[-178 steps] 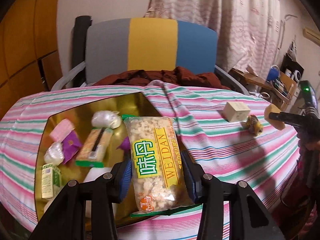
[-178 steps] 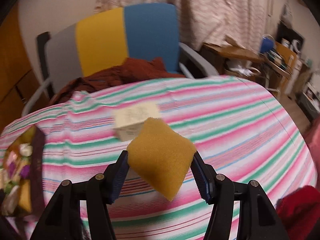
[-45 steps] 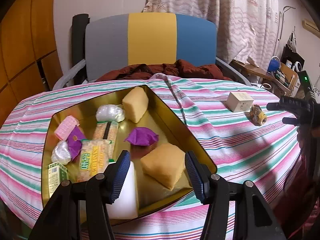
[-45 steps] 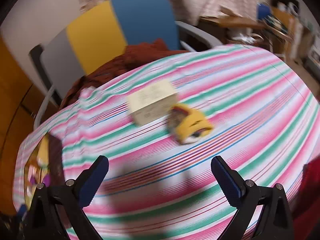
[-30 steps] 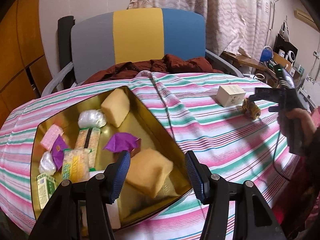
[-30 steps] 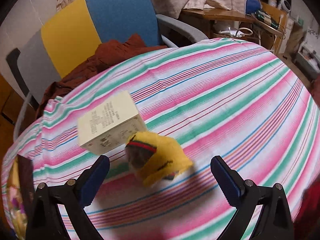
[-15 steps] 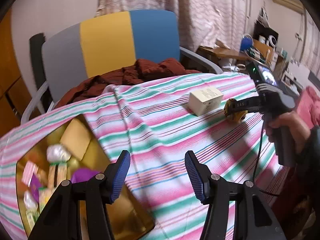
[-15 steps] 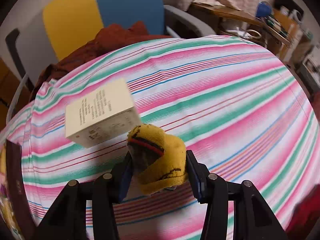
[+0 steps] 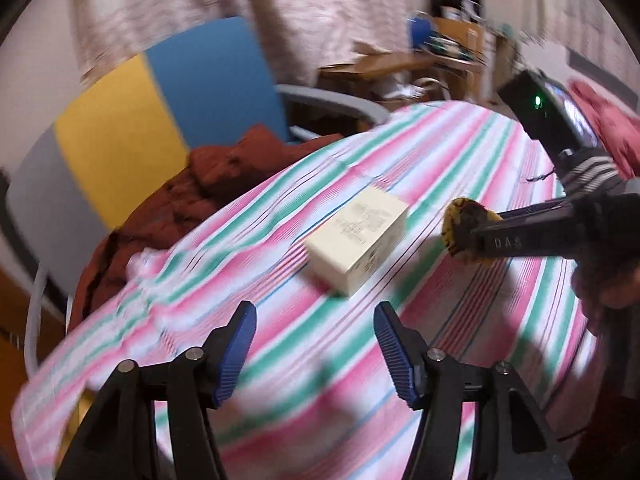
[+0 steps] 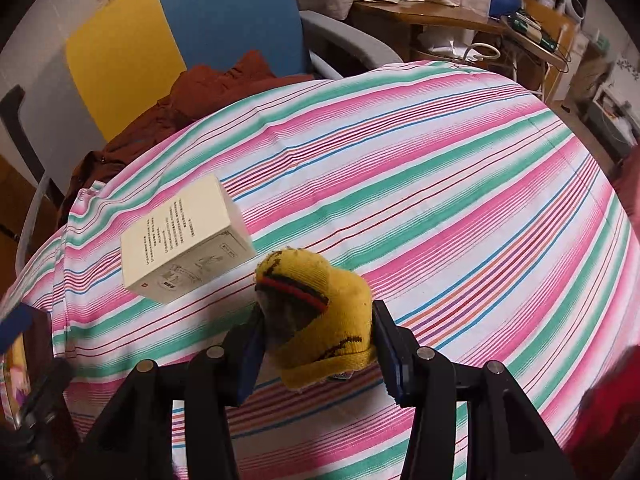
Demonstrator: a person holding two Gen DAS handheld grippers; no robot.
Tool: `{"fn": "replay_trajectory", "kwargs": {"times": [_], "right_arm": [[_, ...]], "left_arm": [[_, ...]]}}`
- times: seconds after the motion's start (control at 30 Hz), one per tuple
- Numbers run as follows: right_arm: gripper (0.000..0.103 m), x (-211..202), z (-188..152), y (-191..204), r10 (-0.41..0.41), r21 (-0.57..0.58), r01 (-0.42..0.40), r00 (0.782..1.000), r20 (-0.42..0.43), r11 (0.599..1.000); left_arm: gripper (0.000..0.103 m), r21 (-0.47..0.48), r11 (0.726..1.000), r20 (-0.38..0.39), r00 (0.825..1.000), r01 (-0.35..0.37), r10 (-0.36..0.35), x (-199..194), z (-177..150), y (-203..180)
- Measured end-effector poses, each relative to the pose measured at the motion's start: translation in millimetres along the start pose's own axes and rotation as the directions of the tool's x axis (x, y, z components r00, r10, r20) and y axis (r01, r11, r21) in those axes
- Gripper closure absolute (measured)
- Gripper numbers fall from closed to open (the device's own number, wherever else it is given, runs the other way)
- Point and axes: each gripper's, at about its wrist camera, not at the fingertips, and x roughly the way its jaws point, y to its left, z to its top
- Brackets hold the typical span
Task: Organize objects
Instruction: 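Grasp the cream paper box with the left tool while the right tool holds the sock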
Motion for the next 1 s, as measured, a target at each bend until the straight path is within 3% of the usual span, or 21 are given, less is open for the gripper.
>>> {"fn": "replay_trajectory", "kwargs": {"times": [0.13, 0.23, 0.47, 0.67, 0.83, 1.0], "right_arm": [[0.053, 5.4, 2.1, -2.1, 0.016, 0.005, -0.016, 1.0, -0.02, 1.0], [0.052, 7.0, 2.3, -2.4, 0.021, 0.008, -0.021, 0.999, -0.028, 1.0], [0.05, 19.0, -1.0, 3.4, 0.008, -0.021, -0.01, 0.997, -0.078, 1.0], [0.049, 23.8, -2.0, 2.5, -0.005, -0.03, 0.002, 0.996, -0.09, 1.0], [0.049, 27.6, -1.3, 3.9, -0.013, -0.042, 0.009, 0.996, -0.092, 0.999], [0.049, 28.7, -1.9, 6.6, -0.013, -0.068, 0.007, 0.996, -0.087, 0.998]], "left_arm": [[0.021, 0.135, 0.99, 0.006, 0.999, 0.037, -0.038, 23.1, 17.2, -14.8], [0.021, 0.206, 0.976, -0.027, 0.998, 0.067, -0.063, 45.2, 27.2, -20.0], [0.021, 0.257, 0.96, -0.059, 0.993, 0.11, -0.098, 77.3, 47.6, -19.5], [0.021, 0.301, 0.948, -0.085, 0.993, 0.105, -0.083, 100.0, 51.6, -27.5], [0.035, 0.265, 0.959, -0.092, 0.992, 0.105, -0.083, 110.9, 48.2, -29.7], [0.048, 0.134, 0.983, -0.07, 0.991, 0.123, -0.115, 96.8, 38.6, -19.6]]}}
